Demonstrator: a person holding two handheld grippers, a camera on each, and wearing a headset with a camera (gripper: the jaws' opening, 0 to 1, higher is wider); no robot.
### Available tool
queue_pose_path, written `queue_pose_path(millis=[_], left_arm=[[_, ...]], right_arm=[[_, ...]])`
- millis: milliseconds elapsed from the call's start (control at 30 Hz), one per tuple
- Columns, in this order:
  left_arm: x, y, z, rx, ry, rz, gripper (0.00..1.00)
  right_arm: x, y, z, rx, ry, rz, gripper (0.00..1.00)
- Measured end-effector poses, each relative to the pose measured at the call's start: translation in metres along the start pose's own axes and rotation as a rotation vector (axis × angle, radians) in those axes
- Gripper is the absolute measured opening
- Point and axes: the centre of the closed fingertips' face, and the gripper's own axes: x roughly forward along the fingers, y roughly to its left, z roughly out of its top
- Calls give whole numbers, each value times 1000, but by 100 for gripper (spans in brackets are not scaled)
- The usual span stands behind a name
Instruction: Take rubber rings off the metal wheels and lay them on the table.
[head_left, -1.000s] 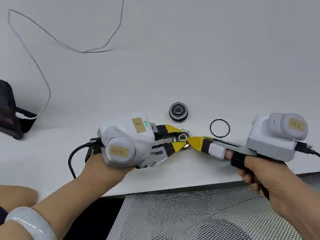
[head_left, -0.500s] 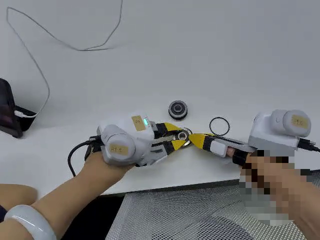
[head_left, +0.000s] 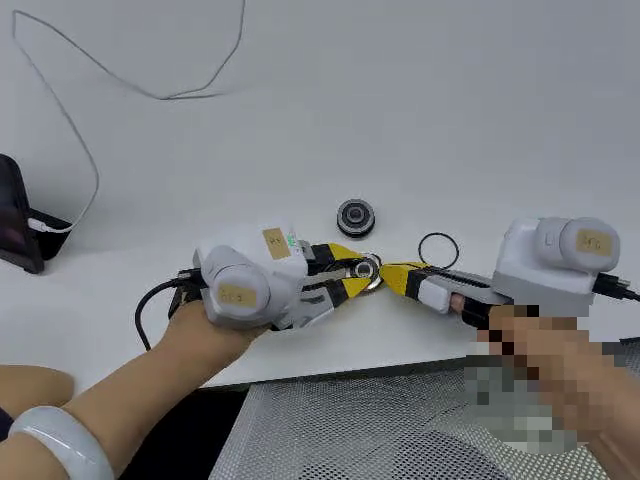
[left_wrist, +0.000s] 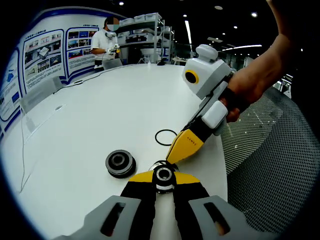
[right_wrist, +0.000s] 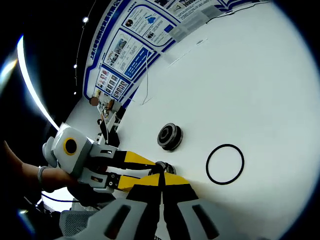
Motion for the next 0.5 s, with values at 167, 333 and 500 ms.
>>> queue_pose_path(millis=[167,333,500], left_arm=[[0,0,0,-1,0,0,12],[0,0,0,-2,0,1,12],[0,0,0,-1,0,2,12]], right_arm=[[1,3,0,0,6,4,1],[0,6,0,3,7,11,1],[0,9,1,4,8,23,1]])
